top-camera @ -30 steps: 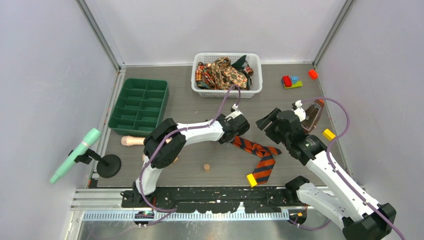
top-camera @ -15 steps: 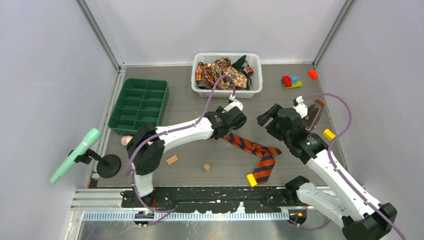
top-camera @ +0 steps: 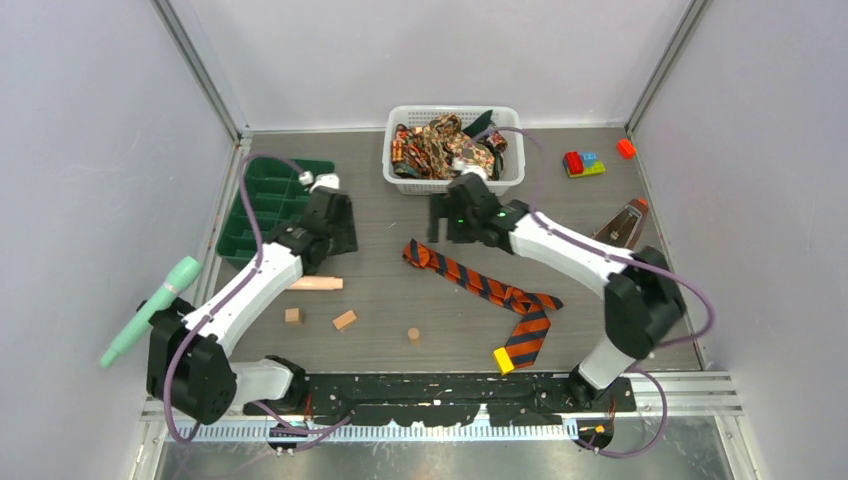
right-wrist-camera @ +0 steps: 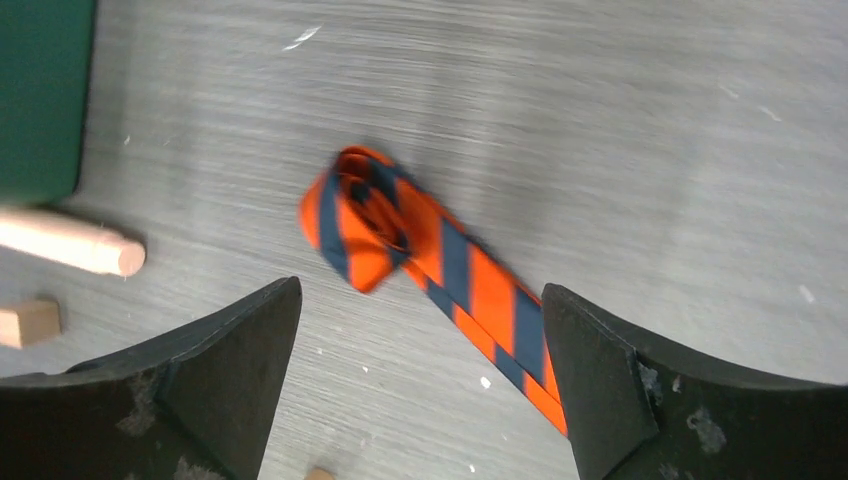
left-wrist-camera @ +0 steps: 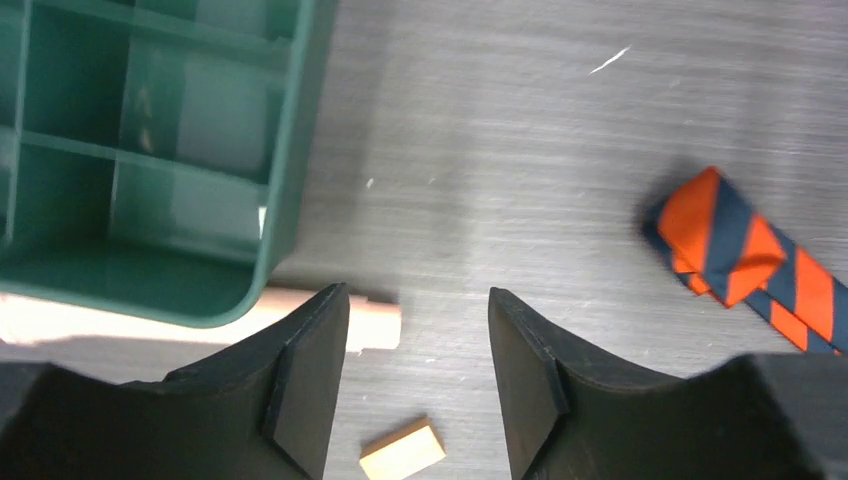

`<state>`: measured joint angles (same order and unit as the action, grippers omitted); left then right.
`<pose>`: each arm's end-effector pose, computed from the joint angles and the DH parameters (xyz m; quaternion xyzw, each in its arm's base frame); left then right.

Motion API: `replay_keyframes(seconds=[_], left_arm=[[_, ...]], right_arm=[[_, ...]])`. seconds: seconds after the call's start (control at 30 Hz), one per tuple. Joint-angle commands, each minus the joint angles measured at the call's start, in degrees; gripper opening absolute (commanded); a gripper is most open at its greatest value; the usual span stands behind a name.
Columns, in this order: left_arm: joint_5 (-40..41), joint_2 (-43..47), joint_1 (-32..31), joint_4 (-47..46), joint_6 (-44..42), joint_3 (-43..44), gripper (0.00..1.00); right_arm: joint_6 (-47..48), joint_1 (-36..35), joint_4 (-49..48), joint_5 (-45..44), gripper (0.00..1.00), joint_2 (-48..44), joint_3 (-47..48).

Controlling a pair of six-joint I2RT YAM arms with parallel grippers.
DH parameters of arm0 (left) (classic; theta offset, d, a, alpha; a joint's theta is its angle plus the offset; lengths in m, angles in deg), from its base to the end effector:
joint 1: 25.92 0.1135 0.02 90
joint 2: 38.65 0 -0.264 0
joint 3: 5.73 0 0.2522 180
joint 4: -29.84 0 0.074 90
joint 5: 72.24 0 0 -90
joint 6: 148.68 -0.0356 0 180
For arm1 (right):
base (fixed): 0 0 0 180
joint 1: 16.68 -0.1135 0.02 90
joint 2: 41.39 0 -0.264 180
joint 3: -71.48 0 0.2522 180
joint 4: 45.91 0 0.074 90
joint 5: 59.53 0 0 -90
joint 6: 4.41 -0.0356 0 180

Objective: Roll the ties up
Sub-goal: Roll the tie at the center of the board.

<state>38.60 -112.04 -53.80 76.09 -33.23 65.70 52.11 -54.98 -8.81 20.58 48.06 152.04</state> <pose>0.2429 -0.1142 0.2779 -0.0450 0.9200 -0.0064 0.3893 0.2725 0.2074 0.2601 -0.0066 0.9242 0.1541 0.3493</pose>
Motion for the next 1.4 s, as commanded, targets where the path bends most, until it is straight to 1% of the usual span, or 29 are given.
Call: replay_keyframes(seconds=[0.0,0.03,0.07,0.17,0.3,0.5,0.7,0.97,1.13,1.37], left_arm=[[-14.43,4.04,9.56,-2.8,6.33,-7.19,0.57],[-15.59,4.57,10.85,-2.95,6.63,-8.23,0.57],[-16.21,4.96,11.69,-2.97,6.58,-8.95,0.57],[-16.24,5.9,12.4,-2.84,6.41,-10.01,0.58],[-16.26,6.64,12.66,-2.79,6.59,-10.21,0.59],[-16.75,6.57,12.67,-2.7,6.72,-10.36,0.59],[-17.12,6.83,12.76,-3.05,6.78,-10.82,0.6],[-18.04,6.19,12.81,-3.35,7.01,-10.75,0.61],[-18.62,5.62,12.85,-3.49,7.02,-10.41,0.61],[-19.08,5.1,12.85,-3.81,7.11,-10.25,0.61]], right_arm=[[14.62,-4.62,-3.47,3.93,0.98,8.83,11.21],[16.05,-5.13,-3.12,4.53,0.98,10.4,12.59],[19.21,-6.17,-2.72,4.84,0.99,13.95,15.38],[25.08,-8.08,-1.1,4.42,1.0,19.09,20.49],[32.57,-9.62,-0.92,1.89,0.99,23.05,23.29],[38.8,-9.76,0.45,2.5,0.99,26.53,24.96],[41.17,-9.77,1.91,6.97,1.0,28.67,25.36],[44.36,-9.63,3.5,6.0,0.99,30.6,25.02],[45.15,-8.95,5.34,8.14,0.99,31.72,24.89],[44.82,-8.12,6.72,11.84,0.94,31.02,23.6]])
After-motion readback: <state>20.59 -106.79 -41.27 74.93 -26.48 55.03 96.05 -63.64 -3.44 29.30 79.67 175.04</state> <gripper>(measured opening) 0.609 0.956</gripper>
